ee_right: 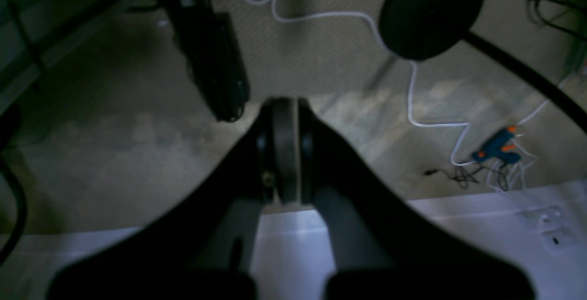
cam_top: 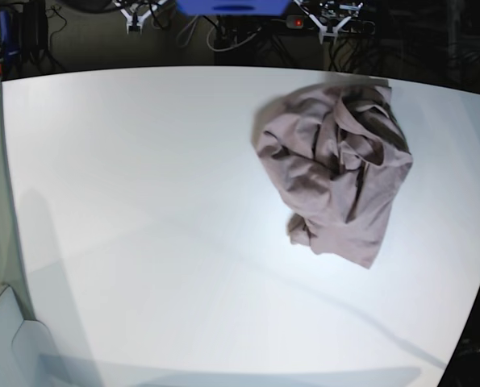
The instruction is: Layout the t-shirt on the table in an organized manner, then fold the t-shirt properly
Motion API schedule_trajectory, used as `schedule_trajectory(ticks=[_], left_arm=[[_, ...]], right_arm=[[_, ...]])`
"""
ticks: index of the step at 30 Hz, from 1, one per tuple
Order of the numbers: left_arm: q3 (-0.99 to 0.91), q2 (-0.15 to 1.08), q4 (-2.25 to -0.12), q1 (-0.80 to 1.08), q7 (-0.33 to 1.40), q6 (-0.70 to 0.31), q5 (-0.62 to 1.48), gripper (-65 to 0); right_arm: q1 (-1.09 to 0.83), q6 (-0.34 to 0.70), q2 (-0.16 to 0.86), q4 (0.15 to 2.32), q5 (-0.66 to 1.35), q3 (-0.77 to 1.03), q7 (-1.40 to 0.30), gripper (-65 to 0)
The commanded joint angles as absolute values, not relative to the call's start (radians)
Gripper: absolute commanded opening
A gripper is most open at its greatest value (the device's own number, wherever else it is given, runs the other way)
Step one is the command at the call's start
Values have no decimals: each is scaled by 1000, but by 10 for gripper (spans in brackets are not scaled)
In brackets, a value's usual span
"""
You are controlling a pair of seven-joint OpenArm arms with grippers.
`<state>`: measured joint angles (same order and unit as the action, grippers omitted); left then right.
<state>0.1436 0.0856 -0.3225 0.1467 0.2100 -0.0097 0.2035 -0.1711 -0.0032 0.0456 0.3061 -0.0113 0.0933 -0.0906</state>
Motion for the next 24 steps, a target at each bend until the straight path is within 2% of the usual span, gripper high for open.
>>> schedule_trajectory(ticks=[1, 24], left_arm=[[142, 88, -328, 148, 214, 2, 206, -648], [142, 96, -328, 150, 214, -1, 206, -648]], right_arm=[[-179, 5, 50, 308, -5, 93, -93, -650], [-166, 5, 45, 308, -5, 93, -96, -650]])
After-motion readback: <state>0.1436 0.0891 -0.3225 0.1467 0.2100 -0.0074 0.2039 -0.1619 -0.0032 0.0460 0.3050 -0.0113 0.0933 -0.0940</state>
